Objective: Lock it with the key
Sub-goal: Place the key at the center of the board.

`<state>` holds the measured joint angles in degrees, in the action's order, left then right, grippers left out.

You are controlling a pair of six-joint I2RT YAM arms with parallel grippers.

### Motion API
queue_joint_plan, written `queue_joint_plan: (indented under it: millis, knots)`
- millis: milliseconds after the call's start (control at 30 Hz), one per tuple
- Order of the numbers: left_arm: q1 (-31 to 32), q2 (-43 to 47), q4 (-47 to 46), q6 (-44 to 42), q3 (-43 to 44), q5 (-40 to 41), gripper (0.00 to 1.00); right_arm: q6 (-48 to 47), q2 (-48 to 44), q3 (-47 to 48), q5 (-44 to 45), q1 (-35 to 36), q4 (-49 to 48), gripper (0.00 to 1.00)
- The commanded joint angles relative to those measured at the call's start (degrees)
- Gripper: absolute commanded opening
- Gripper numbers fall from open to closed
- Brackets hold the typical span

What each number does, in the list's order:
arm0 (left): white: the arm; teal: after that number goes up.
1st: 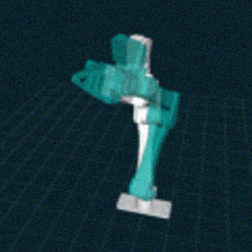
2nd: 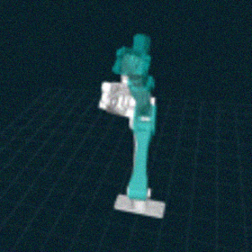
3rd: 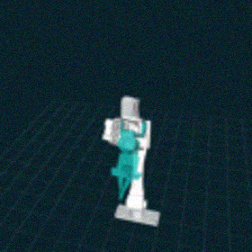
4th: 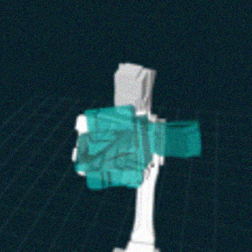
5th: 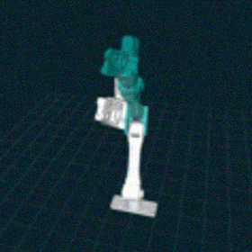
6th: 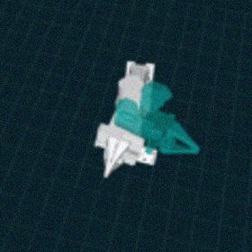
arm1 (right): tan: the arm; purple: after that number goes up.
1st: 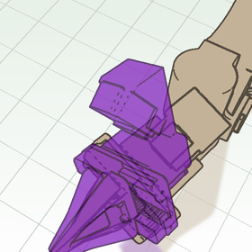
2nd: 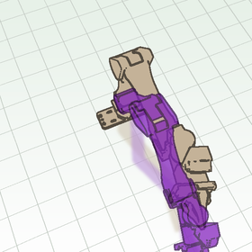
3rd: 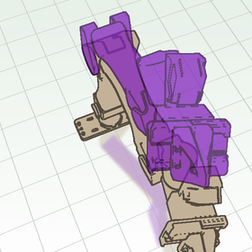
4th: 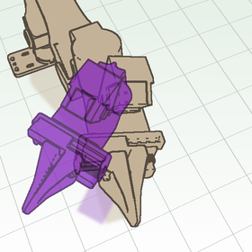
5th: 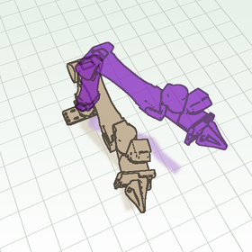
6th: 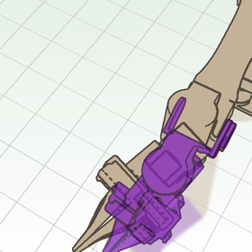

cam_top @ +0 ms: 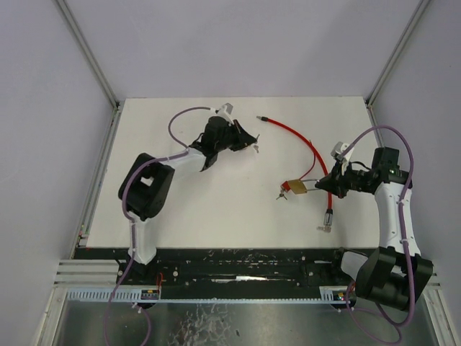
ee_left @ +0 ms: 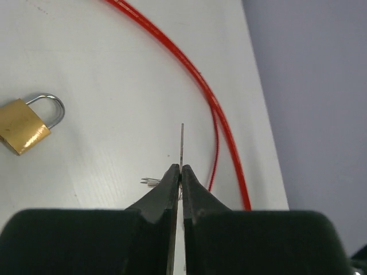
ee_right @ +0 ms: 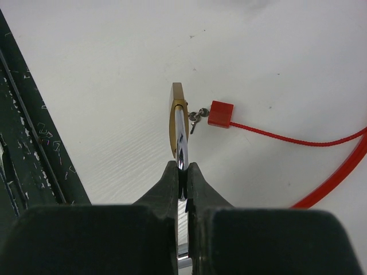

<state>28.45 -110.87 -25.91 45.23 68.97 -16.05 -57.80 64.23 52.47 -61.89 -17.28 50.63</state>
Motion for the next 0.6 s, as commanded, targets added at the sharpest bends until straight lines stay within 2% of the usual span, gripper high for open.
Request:
queue_joint_plan:
  millis: [0,300,467,567]
  knots:
    - [0.16,-7.57,13.11,-3.81,10.55,-0.26,0.0,4.47,-1.51,-0.14,-5.14,-0.18,-4.4,0.0]
    - [0.83,-21.28,23.49,-5.31,29.85,-6.52,0.0,9.05,-0.86,-1.61,-4.38,-0.2,-8.64,0.0]
    - [1.7,-27.46,30.39,-8.17,40.06,-5.27,0.04,10.56,-0.45,-2.09,-4.29,-0.13,-10.08,0.0]
    - [1.92,-29.29,30.86,-8.0,42.48,-5.33,0.09,11.13,-0.02,-2.2,-4.14,-0.17,-10.7,0.0]
